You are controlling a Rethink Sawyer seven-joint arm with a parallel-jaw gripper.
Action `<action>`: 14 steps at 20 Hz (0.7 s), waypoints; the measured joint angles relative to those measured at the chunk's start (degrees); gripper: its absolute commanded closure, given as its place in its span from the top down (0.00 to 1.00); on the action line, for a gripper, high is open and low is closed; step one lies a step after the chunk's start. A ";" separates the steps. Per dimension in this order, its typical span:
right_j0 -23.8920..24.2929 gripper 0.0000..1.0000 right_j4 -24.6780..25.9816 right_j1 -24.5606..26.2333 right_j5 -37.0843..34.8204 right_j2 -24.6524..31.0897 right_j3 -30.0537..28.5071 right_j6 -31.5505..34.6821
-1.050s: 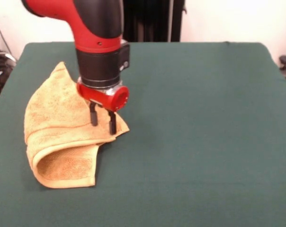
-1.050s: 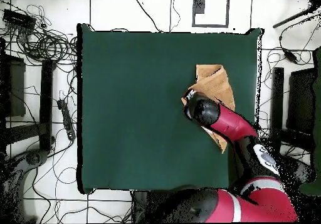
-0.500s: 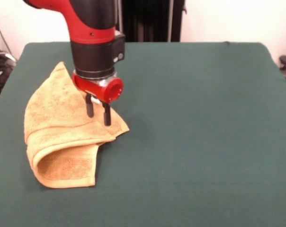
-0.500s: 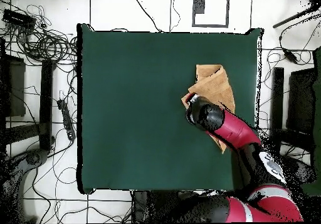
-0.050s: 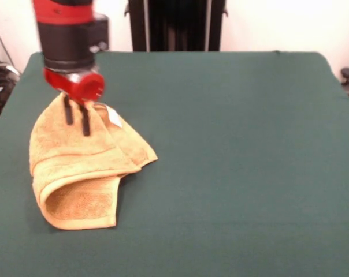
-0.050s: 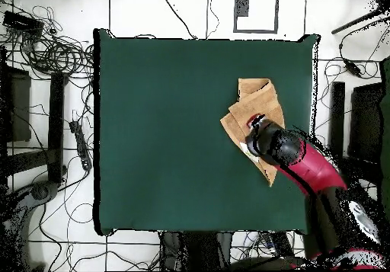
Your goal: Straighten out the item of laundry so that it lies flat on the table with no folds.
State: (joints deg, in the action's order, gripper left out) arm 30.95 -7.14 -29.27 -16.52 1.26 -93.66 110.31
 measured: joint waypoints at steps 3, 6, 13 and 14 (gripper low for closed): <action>1.60 1.00 0.02 -1.65 -4.55 -0.34 1.96 0.00; 2.47 1.00 0.03 -2.20 -8.61 -0.42 4.79 0.00; 3.29 1.00 0.10 -1.15 -15.73 -0.70 13.21 0.00; 3.40 1.00 0.11 -0.87 -16.42 -0.70 14.53 0.00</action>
State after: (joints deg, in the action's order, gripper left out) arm 34.35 -7.03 -30.14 -32.94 0.55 -79.14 110.31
